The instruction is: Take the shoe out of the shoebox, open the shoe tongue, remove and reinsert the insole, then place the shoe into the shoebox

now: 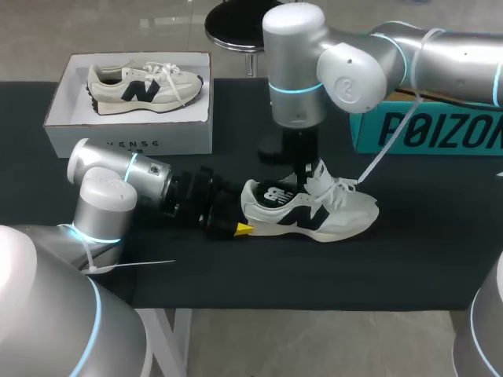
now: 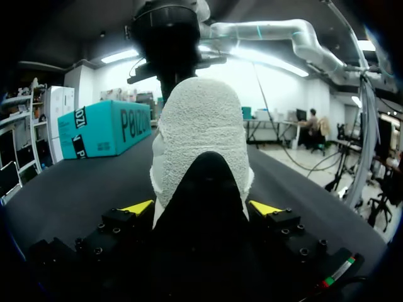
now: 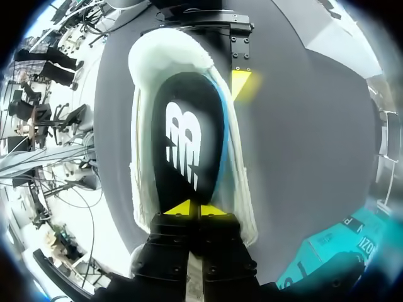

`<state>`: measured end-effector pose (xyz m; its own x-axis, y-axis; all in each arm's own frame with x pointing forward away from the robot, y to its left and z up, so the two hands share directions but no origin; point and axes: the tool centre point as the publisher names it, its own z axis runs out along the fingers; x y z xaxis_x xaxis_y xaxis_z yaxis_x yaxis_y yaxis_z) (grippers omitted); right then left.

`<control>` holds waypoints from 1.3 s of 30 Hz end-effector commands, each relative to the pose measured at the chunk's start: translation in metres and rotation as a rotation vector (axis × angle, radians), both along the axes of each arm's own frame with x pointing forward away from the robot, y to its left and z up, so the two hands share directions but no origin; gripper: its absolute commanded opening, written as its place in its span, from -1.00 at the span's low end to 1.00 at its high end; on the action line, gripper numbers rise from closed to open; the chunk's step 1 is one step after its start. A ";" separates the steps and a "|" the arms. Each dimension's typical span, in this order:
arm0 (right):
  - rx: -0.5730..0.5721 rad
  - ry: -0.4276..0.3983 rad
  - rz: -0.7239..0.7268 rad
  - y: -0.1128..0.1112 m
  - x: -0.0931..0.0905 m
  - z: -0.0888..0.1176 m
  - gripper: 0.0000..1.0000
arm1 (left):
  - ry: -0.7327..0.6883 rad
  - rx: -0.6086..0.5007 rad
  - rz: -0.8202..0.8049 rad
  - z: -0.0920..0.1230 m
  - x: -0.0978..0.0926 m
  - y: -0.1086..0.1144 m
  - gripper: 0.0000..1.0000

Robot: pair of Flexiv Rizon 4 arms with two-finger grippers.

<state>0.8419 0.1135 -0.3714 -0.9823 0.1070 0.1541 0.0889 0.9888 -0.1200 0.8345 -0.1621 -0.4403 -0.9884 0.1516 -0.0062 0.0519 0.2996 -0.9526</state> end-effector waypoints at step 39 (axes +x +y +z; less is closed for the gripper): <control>0.096 -0.087 0.053 0.054 0.052 0.042 -1.00 | -0.001 0.002 0.001 -0.007 0.001 -0.001 -1.00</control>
